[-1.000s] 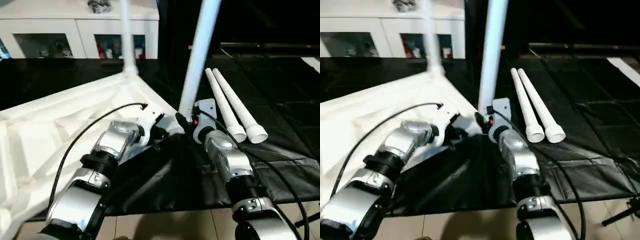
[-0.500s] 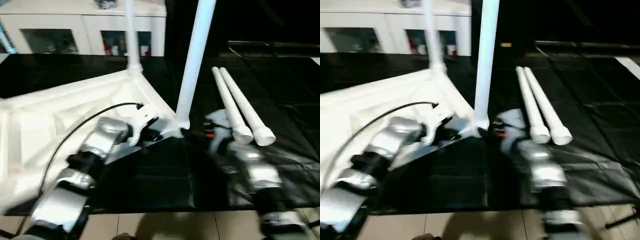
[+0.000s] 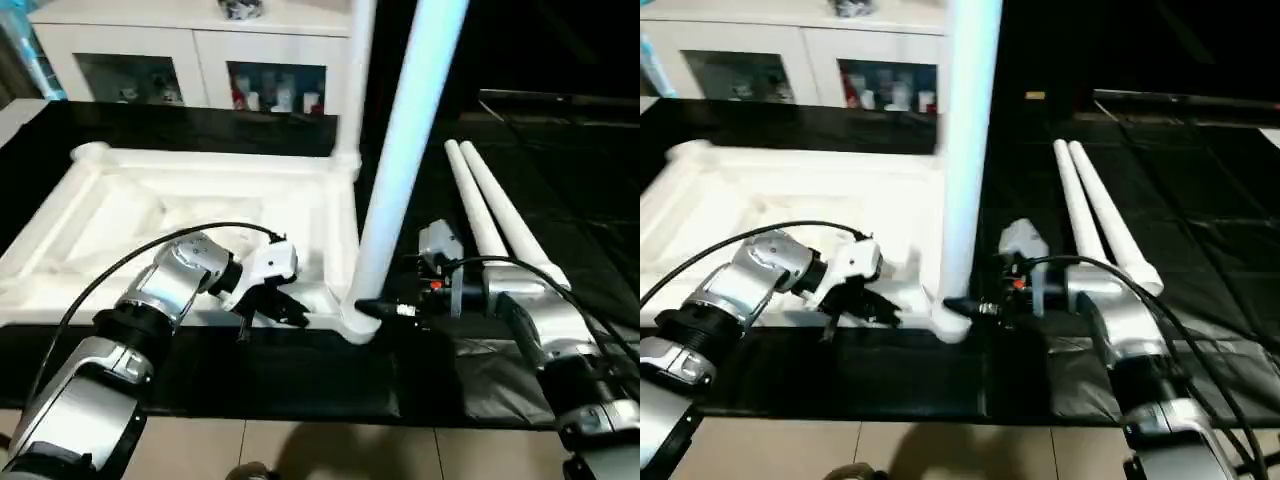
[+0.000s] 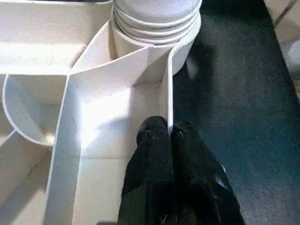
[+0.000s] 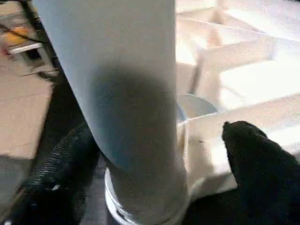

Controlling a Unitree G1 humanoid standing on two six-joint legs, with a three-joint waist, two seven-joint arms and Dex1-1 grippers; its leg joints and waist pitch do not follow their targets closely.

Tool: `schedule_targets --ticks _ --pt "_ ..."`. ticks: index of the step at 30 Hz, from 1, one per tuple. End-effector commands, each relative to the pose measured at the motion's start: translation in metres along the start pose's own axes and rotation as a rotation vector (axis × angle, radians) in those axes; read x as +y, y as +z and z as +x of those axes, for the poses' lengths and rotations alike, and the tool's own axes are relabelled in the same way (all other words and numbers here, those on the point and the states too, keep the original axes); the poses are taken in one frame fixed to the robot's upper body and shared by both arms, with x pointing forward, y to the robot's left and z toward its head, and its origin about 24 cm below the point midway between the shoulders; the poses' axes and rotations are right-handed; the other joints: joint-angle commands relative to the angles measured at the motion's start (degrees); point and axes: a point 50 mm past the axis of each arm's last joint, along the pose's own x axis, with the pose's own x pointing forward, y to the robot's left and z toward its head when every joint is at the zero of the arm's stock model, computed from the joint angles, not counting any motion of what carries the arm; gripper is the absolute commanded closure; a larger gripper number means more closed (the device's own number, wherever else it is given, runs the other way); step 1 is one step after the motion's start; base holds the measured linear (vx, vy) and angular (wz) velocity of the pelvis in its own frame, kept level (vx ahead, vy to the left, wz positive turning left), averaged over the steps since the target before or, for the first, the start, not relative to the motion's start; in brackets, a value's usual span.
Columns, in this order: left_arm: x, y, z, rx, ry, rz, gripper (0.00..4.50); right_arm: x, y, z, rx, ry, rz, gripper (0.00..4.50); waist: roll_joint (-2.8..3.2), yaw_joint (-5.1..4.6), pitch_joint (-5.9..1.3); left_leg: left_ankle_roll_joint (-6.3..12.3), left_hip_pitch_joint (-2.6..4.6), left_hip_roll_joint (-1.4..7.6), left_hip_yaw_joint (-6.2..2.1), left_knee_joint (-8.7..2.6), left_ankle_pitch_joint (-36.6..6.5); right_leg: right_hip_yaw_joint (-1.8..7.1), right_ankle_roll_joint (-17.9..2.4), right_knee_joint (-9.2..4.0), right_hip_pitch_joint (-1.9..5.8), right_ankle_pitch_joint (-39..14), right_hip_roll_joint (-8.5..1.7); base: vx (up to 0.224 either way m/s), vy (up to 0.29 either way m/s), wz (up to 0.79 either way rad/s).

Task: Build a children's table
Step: Rotate leg to tighten

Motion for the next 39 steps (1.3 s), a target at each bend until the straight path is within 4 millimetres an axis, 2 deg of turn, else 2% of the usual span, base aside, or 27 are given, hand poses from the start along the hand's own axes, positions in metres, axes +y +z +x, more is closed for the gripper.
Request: schedule_targets --ticks 1,4,10,15,20,21,22,26,27,28,29,30,31,32,33,34,35,36,37,38,39 --pt "-0.004 0.004 0.007 0.023 -0.085 0.039 4.50 -0.001 0.003 -0.001 0.016 0.021 -0.010 0.64 -0.06 -0.34 -4.06 2.51 1.64 4.97 -2.05 -3.84 -8.6 3.39 -12.7 -3.84 2.68 -9.0 -6.45 0.000 0.000 0.00" --pt "-0.005 0.004 0.007 0.025 -0.105 0.055 4.50 0.002 0.000 0.003 0.046 0.100 0.003 0.81 -0.34 -0.24 -4.10 2.89 1.54 4.85 -2.02 -3.72 -8.1 3.34 -12.5 -3.76 2.73 -8.9 -6.46 0.000 0.000 0.00" --pt "-0.005 0.003 0.008 0.029 -0.121 0.065 4.50 0.002 -0.001 0.004 0.049 0.130 0.015 1.50 -0.09 -0.17 -4.10 2.58 1.60 4.94 -2.09 -3.75 -8.4 3.34 -12.2 -3.88 2.58 -10.4 -6.44 0.000 0.000 0.00" --pt "-0.006 0.002 0.008 0.033 -0.130 0.066 4.50 0.003 -0.002 0.004 0.050 0.156 0.023 1.82 -0.21 -0.15 -4.18 2.86 1.50 4.91 -2.08 -3.70 -7.9 3.32 -12.5 -3.68 2.66 -8.9 -6.44 0.000 0.000 0.00" --pt "-0.005 0.002 0.009 0.018 -0.108 0.035 4.50 0.005 -0.003 0.004 0.045 0.178 0.038 2.09 -0.23 -0.13 -4.16 2.80 1.55 4.91 -2.08 -3.70 -7.8 3.30 -12.3 -3.74 2.64 -9.7 -6.44 0.000 0.000 0.00" --pt "-0.003 0.002 0.010 0.010 -0.095 0.017 4.50 0.005 -0.003 0.005 0.040 0.178 0.043 2.26 -0.34 -0.16 -4.11 2.90 1.56 4.87 -2.03 -3.68 -7.8 3.29 -12.3 -3.79 2.59 -10.0 -6.38 0.000 0.000 0.00" --pt "-0.002 0.002 0.010 0.004 -0.079 0.007 4.50 0.006 -0.003 0.005 0.035 0.178 0.047 2.30 -0.19 -0.12 -4.11 2.83 1.62 4.86 -2.00 -3.66 -8.1 3.31 -12.3 -3.89 2.57 -10.5 -6.40 0.000 0.000 0.00" --pt "0.002 0.002 0.013 -0.020 -0.020 -0.047 4.50 0.007 -0.004 0.008 -0.001 0.136 0.060 2.36 -0.23 -0.11 -3.90 2.02 1.79 4.92 -2.12 -3.84 -9.9 3.37 -11.7 -4.28 2.50 -13.3 -6.48 0.000 0.000 0.00" --pt "0.008 0.005 0.016 -0.060 0.061 -0.108 4.50 0.005 -0.007 0.013 -0.016 0.039 0.074 2.38 -0.24 -0.18 -3.93 1.84 1.76 4.89 -2.13 -3.84 -10.2 3.38 -11.7 -4.30 2.54 -13.8 -6.55 0.000 0.000 0.00" --pt "0.008 0.005 0.016 -0.060 0.061 -0.108 4.50 0.005 -0.007 0.013 -0.016 0.039 0.074 2.39 -0.20 -0.16 -3.76 1.31 2.07 4.94 -2.13 -3.93 -10.9 3.41 -11.6 -4.44 2.17 -14.8 -6.41 0.000 0.000 0.00" --pt "0.012 0.008 0.017 -0.084 0.113 -0.148 4.50 0.005 -0.010 0.018 -0.019 -0.034 0.089 2.39 -0.13 -0.37 -3.72 0.89 2.06 4.96 -2.20 -4.03 -11.6 3.48 -11.5 -4.54 2.21 -15.7 -6.57 0.000 0.000 0.00" --pt "0.017 0.011 0.021 -0.107 0.187 -0.209 4.50 0.003 -0.016 0.025 -0.006 -0.152 0.106 2.41 -0.33 -0.72 -3.62 0.25 1.72 4.75 -2.45 -4.25 -12.3 3.38 -10.8 -4.73 2.58 -18.1 -6.72 0.000 0.000 0.00" --pt "0.019 0.012 0.023 -0.114 0.224 -0.240 4.50 0.002 -0.019 0.030 -0.003 -0.218 0.122 2.43 -0.04 -0.88 -3.60 -0.45 2.01 4.71 -2.62 -4.33 -13.0 3.38 -10.2 -5.01 2.35 -20.0 -6.84 0.000 0.000 0.00" --pt "0.019 0.012 0.023 -0.114 0.224 -0.240 4.50 0.002 -0.019 0.030 -0.003 -0.218 0.122 2.43 -0.25 -1.17 -3.44 -0.73 2.00 4.64 -2.56 -4.43 -13.6 3.42 -9.7 -5.25 2.30 -21.2 -6.71 0.000 0.000 0.00" --pt "0.025 0.017 0.028 -0.136 0.291 -0.304 4.50 0.001 -0.021 0.040 0.000 -0.317 0.148 2.44 -0.22 -1.73 -3.29 -1.17 2.08 4.57 -2.79 -4.61 -15.0 3.34 -9.5 -5.44 2.41 -23.2 -6.75 0.000 0.000 0.00" --pt "0.026 0.019 0.029 -0.143 0.305 -0.318 4.50 0.001 -0.021 0.043 0.000 -0.337 0.153 2.48 -0.19 -2.48 -2.93 -1.55 2.50 4.41 -2.76 -4.63 -17.2 3.28 -9.2 -5.94 2.02 -25.9 -6.62 0.000 0.000 0.00" --pt "0.029 0.022 0.032 -0.153 0.336 -0.337 4.50 0.000 -0.021 0.049 -0.010 -0.385 0.181 2.48 -0.21 -2.62 -2.92 -1.64 2.78 4.32 -2.81 -4.60 -18.3 3.25 -8.8 -6.30 1.99 -27.7 -6.73 0.000 0.000 0.00" --pt "0.030 0.024 0.034 -0.159 0.355 -0.347 4.50 -0.001 -0.020 0.054 -0.017 -0.417 0.203 2.50 0.02 -3.06 -2.95 -1.96 2.87 4.28 -3.00 -4.64 -19.6 3.29 -8.3 -6.51 2.03 -29.4 -6.81 0.000 0.000 0.00" --pt "0.035 0.031 0.039 -0.179 0.411 -0.368 4.50 -0.003 -0.018 0.065 -0.022 -0.485 0.239 2.51 -0.05 -3.40 -3.06 -1.86 2.64 4.29 -3.19 -4.76 -19.1 3.31 -8.0 -6.47 2.25 -29.0 -6.83 0.000 0.000 0.00" --pt "0.036 0.033 0.040 -0.185 0.423 -0.373 4.50 -0.003 -0.018 0.067 -0.019 -0.500 0.240 2.51 -0.04 -3.72 -3.02 -1.90 2.46 4.24 -3.15 -4.80 -18.8 3.32 -8.1 -6.41 2.22 -28.5 -6.64 0.000 0.000 0.00" --pt "0.039 0.038 0.044 -0.206 0.466 -0.393 4.50 -0.005 -0.017 0.074 -0.009 -0.557 0.244 2.52 0.33 -4.04 -3.07 -2.37 2.52 4.20 -3.21 -4.81 -19.5 3.23 -8.1 -6.43 2.08 -28.2 -6.50 0.000 0.000 0.00"
